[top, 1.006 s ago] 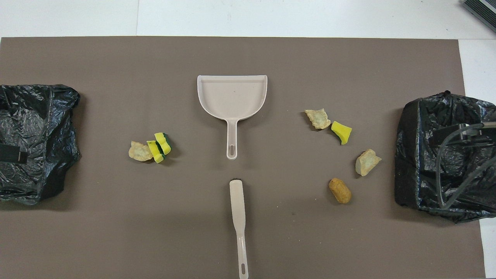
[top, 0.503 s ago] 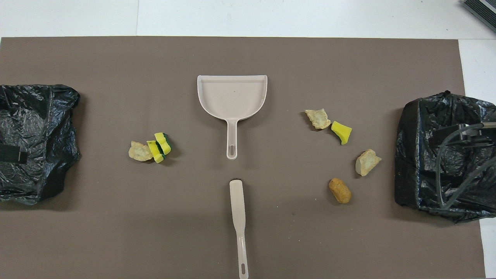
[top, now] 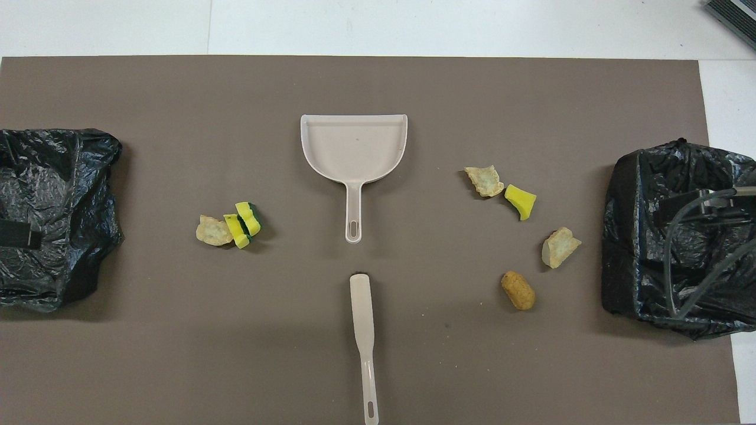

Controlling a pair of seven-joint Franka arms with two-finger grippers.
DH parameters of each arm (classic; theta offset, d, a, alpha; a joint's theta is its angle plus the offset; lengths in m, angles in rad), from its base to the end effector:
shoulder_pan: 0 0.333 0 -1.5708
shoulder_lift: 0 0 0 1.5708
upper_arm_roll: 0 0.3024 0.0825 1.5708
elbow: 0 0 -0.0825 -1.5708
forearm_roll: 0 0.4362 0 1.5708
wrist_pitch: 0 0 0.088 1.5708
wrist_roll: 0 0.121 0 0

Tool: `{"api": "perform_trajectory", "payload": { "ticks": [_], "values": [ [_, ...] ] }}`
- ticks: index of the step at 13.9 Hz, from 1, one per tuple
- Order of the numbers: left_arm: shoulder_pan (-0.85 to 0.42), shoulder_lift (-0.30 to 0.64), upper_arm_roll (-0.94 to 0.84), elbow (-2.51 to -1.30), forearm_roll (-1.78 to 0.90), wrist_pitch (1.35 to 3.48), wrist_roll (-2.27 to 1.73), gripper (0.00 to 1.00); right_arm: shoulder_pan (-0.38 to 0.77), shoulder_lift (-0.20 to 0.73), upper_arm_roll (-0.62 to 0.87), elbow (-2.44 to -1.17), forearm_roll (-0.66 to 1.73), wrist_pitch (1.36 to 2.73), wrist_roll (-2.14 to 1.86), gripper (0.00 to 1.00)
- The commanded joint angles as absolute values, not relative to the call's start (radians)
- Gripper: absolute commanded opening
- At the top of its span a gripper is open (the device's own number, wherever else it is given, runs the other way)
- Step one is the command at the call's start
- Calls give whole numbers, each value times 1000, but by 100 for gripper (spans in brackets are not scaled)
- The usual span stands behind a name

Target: Sweep and dump trash in bin

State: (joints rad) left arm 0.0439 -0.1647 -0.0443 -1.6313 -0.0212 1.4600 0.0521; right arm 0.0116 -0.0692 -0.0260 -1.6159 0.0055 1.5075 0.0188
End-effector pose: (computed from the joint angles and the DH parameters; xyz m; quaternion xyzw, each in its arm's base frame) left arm 0.5443 -0.0050 0.6506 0.9996 -0.0271 -0.0032 0.0070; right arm 0.5786 -0.0081 0.6090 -0.9997 0.0164 0.0196 0.0036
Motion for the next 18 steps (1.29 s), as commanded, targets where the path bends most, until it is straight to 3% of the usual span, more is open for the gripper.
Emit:
{"api": "perform_trajectory", "payload": {
  "ticks": [1,4,7,10,15,18],
  "values": [
    [28,-178,-43,-1643,-9,1467,55,100,8,-81,-28,-1626,20,1497,52,100],
    [18,-181,-55,-1657,-11,1463,49,100,15,-86,-26,-1632,17,1503,43,100],
    [-40,-219,-97,-1755,-12,1477,-35,100,15,-87,-28,-1634,9,1502,38,100],
    [-177,-233,-98,-1866,-23,1498,-174,100,15,-87,-26,-1634,8,1499,38,100],
    [-440,-238,-98,-2107,-72,1793,-478,100,15,-78,-26,-1631,3,1488,29,100],
    [-546,-227,-98,-2177,-132,1914,-583,100,15,-48,-23,-1606,2,1479,15,100]
  ]
}}
